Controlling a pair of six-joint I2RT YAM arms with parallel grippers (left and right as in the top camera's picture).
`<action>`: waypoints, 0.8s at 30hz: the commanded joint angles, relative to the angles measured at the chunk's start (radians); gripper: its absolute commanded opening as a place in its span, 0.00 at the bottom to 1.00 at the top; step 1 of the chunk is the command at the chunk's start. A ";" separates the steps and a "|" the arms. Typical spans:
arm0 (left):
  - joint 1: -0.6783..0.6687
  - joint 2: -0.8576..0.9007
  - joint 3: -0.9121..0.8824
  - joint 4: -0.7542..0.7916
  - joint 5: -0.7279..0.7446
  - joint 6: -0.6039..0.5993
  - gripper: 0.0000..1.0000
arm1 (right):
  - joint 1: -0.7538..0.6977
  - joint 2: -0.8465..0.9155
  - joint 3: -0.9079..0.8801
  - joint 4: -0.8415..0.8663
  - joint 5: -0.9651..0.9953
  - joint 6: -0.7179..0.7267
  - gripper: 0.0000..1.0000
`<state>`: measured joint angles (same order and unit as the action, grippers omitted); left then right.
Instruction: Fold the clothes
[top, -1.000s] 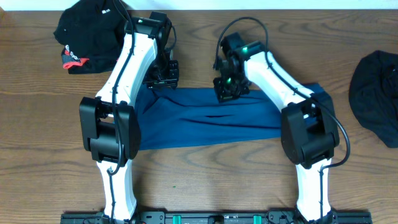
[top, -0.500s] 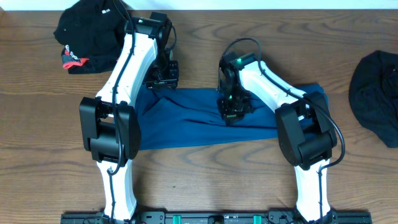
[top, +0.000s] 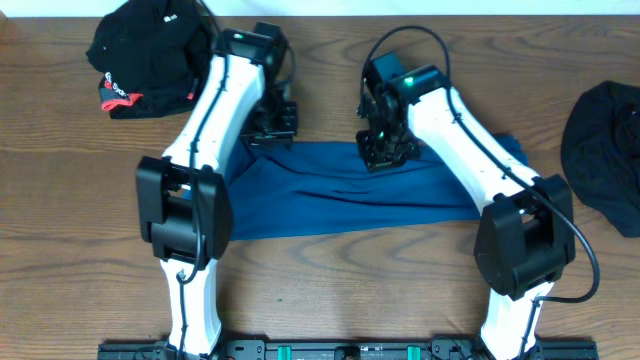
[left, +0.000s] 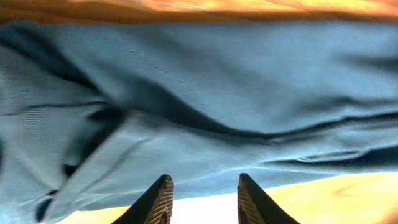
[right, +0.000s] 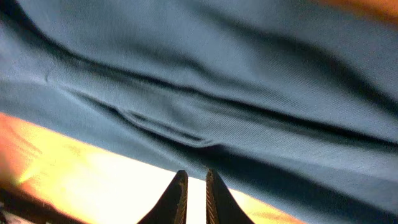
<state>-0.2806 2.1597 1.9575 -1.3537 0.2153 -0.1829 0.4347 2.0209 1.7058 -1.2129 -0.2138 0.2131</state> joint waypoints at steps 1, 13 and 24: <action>-0.061 -0.016 -0.016 0.020 0.030 -0.010 0.35 | -0.044 0.010 -0.002 0.017 0.031 0.011 0.11; -0.087 -0.002 -0.225 0.305 0.019 -0.111 0.30 | -0.085 0.072 -0.009 0.087 0.031 0.010 0.05; -0.072 0.000 -0.364 0.318 0.019 -0.111 0.31 | -0.085 0.072 -0.013 0.076 0.033 0.006 0.06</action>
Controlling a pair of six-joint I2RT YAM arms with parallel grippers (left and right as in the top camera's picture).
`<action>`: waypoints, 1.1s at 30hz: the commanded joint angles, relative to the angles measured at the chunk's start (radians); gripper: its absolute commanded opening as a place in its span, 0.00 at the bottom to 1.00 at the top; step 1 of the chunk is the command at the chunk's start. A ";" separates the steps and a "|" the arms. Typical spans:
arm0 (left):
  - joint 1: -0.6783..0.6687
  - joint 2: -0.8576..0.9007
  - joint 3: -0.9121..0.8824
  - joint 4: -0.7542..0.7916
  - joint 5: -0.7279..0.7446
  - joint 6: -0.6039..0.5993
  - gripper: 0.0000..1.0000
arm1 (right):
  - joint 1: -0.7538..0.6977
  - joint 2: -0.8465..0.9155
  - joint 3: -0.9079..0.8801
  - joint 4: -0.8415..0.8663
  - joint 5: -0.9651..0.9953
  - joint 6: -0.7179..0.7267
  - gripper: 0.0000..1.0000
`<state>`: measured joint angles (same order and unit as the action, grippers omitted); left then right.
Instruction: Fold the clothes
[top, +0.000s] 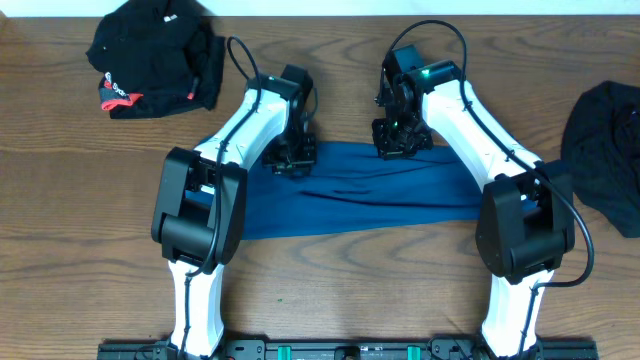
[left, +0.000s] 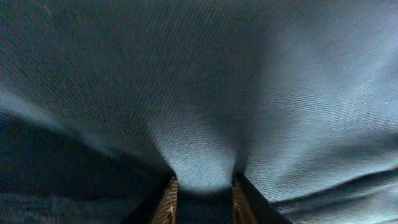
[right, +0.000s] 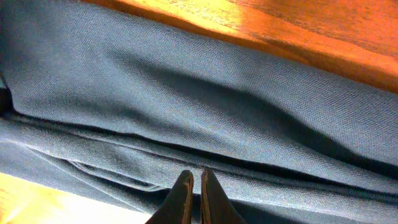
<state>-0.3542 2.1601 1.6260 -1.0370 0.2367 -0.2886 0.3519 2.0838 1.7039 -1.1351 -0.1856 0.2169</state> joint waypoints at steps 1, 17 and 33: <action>0.003 -0.001 -0.046 0.003 -0.003 -0.005 0.31 | -0.002 0.009 -0.013 -0.002 0.007 0.003 0.06; 0.022 -0.001 -0.097 -0.029 -0.073 -0.001 0.31 | 0.015 0.010 -0.048 -0.033 0.032 -0.006 0.07; 0.022 -0.001 -0.097 -0.026 -0.073 -0.001 0.31 | -0.055 0.011 -0.211 0.050 0.055 -0.050 0.10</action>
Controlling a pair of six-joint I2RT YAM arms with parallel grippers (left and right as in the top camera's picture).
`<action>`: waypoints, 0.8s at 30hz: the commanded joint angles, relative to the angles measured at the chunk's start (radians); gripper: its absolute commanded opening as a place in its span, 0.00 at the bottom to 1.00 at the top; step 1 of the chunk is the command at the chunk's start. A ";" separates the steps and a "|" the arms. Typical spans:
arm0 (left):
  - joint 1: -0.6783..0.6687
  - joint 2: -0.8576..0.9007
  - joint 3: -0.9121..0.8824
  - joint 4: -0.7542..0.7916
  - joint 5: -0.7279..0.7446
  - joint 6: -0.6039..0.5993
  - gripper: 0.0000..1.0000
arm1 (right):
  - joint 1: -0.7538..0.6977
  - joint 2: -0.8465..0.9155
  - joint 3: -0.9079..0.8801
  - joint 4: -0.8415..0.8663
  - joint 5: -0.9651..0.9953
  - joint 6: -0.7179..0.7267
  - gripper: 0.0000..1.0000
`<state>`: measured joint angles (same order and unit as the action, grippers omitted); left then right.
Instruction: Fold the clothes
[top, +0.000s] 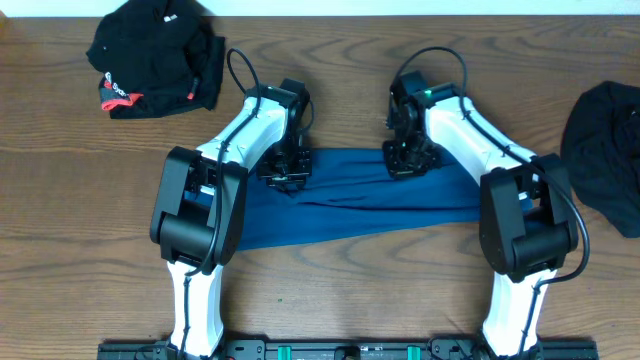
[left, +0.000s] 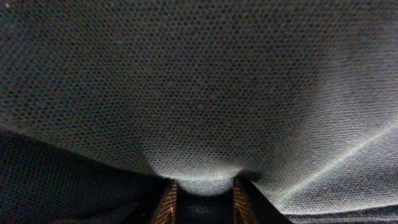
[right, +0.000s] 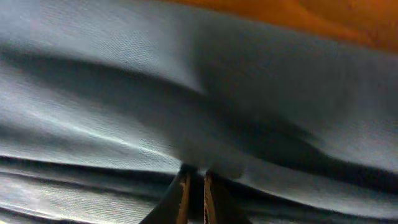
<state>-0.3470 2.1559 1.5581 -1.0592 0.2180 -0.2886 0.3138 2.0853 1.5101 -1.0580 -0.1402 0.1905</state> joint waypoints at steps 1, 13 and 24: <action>0.015 0.003 -0.029 -0.004 -0.055 -0.001 0.31 | -0.020 0.010 -0.022 -0.054 0.009 -0.027 0.10; 0.016 0.003 -0.029 -0.009 -0.074 0.029 0.31 | -0.047 0.007 -0.029 -0.210 0.131 0.020 0.01; 0.017 -0.070 -0.021 -0.010 -0.103 0.033 0.31 | -0.144 -0.050 0.001 -0.184 0.170 0.037 0.01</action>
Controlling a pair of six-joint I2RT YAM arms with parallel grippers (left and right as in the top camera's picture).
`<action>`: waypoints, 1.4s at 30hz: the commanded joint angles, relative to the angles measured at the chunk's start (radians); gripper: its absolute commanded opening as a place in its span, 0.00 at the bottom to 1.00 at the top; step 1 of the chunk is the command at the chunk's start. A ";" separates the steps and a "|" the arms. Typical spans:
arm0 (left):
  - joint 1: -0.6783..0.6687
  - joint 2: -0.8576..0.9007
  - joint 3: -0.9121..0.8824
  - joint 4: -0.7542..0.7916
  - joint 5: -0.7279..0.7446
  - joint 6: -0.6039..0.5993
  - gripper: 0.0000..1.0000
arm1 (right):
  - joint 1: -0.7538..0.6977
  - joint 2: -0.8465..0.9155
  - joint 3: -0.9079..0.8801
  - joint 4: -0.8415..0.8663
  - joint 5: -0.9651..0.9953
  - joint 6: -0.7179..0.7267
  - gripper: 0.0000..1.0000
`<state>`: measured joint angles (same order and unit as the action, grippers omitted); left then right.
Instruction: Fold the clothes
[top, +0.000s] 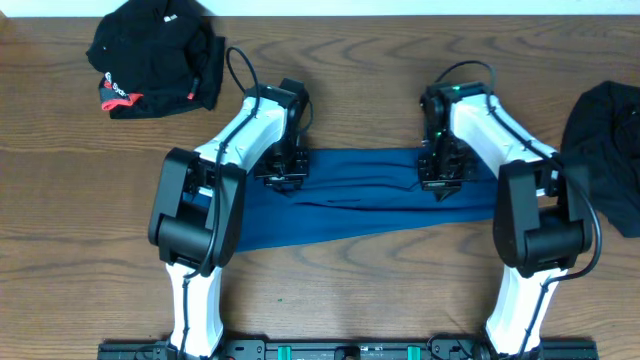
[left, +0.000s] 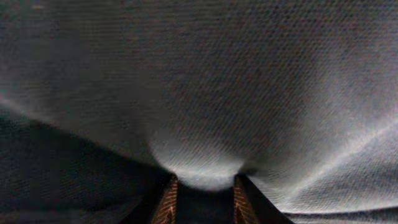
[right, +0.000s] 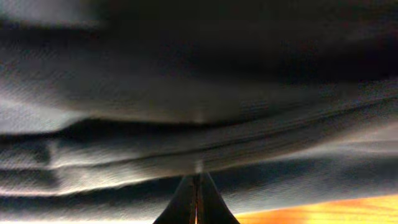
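Note:
A blue garment (top: 360, 195) lies on the table as a long strip running left to right. My left gripper (top: 283, 172) is down on its upper left part. In the left wrist view a lit bunch of the blue cloth (left: 199, 165) bulges between the fingers, and the left gripper (left: 205, 191) is shut on it, with creases spreading rightward. My right gripper (top: 440, 178) is down on the garment's right part. Its right wrist view shows the right gripper (right: 196, 182) shut, its tip at a fold of the cloth (right: 186, 124).
A black garment with red trim (top: 150, 55) lies bunched at the back left. Another dark garment (top: 605, 150) lies at the right edge. The wooden table (top: 80, 250) shows bare around the blue strip.
My right gripper has moved right and slightly nearer, from the strip's middle to its right part. Its fingers stand closer together. The garment's right end reaches further right and its top edge is straighter. The left gripper kept its place.
Both grippers hovered at the garment's far edge, the left with nothing between its fingers. Then both were down on that edge, cloth between the left fingers. Later they sat slightly nearer on a narrower strip. Now the right has shifted right and the strip lies longer.

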<state>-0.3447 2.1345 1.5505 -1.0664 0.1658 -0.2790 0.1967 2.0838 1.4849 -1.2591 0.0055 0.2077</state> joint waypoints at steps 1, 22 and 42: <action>0.014 -0.058 -0.013 0.000 -0.051 0.024 0.31 | -0.035 -0.060 0.028 0.038 0.023 0.020 0.01; 0.014 -0.077 -0.013 0.024 -0.051 0.023 0.31 | -0.109 -0.098 -0.029 0.341 -0.065 -0.078 0.17; 0.014 -0.077 -0.013 0.026 -0.051 0.023 0.31 | -0.225 -0.096 -0.152 0.175 0.005 -0.013 0.10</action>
<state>-0.3347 2.0727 1.5444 -1.0393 0.1268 -0.2646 -0.0048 1.9942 1.3312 -1.0595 -0.0471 0.1516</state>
